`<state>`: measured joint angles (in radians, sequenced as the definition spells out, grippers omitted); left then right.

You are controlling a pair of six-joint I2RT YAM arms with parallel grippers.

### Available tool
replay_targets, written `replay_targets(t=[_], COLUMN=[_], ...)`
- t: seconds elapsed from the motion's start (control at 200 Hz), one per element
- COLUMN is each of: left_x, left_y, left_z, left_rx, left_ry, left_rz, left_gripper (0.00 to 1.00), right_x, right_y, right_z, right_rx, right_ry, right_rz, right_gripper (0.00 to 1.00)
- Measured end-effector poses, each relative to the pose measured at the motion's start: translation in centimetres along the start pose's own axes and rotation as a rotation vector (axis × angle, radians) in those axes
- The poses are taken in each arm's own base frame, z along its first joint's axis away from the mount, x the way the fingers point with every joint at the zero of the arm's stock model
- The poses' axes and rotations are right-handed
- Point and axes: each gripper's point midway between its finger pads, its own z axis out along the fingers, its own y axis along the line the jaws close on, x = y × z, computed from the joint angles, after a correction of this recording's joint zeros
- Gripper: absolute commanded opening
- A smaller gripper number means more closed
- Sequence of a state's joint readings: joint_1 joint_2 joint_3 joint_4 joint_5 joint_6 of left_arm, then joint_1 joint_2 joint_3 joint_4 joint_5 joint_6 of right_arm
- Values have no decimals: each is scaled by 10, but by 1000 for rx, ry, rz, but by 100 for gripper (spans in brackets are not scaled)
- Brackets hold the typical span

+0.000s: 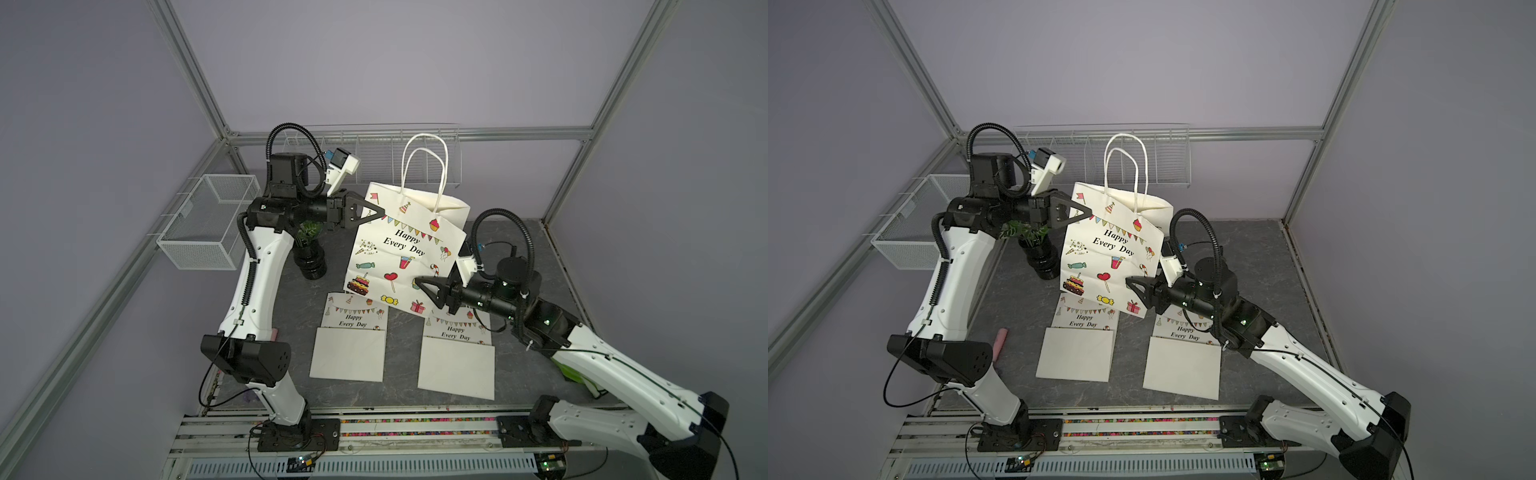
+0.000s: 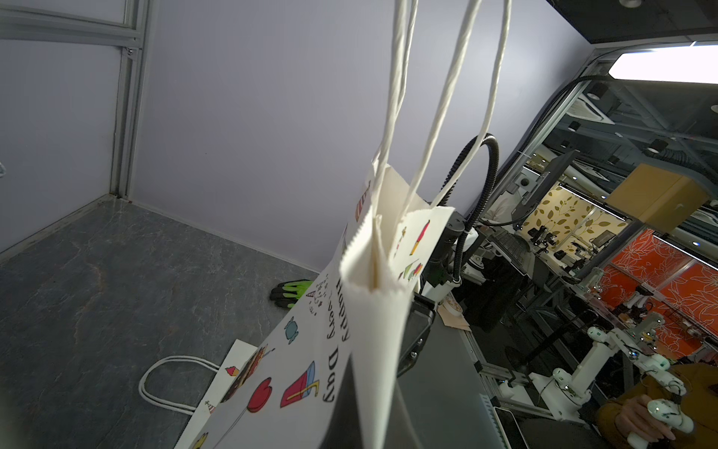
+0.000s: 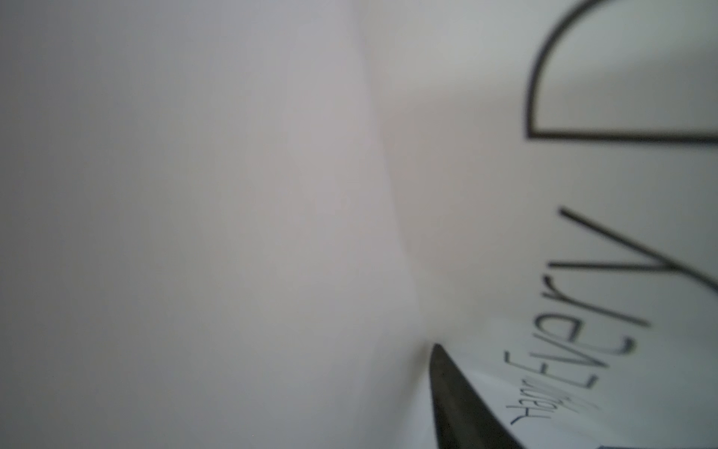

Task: Put away the paper bag
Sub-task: Press the paper bag.

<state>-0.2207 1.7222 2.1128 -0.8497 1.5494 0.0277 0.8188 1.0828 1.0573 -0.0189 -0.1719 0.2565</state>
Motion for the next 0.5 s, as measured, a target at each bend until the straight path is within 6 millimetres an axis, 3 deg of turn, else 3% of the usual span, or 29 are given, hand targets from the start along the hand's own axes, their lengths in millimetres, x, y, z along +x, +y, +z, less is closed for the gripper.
replay_targets(t=[0.155, 0.265, 0.5], left_x=[9, 18, 21], left_y=[10, 19, 16], left_z=[0, 0, 0], left_rx=[0, -1, 0], left_ry=[1, 2, 2], left_rz=[-32, -67, -73], left_gripper=[4, 4, 4], right_x=[-24, -51, -86], right_y=[-4, -6, -24], right_z=[-13, -30, -68], right_rx=[71, 131, 250], right_ry=[-43, -104, -186], right_rz=[-66, -125, -219], right_gripper=[100, 89, 89])
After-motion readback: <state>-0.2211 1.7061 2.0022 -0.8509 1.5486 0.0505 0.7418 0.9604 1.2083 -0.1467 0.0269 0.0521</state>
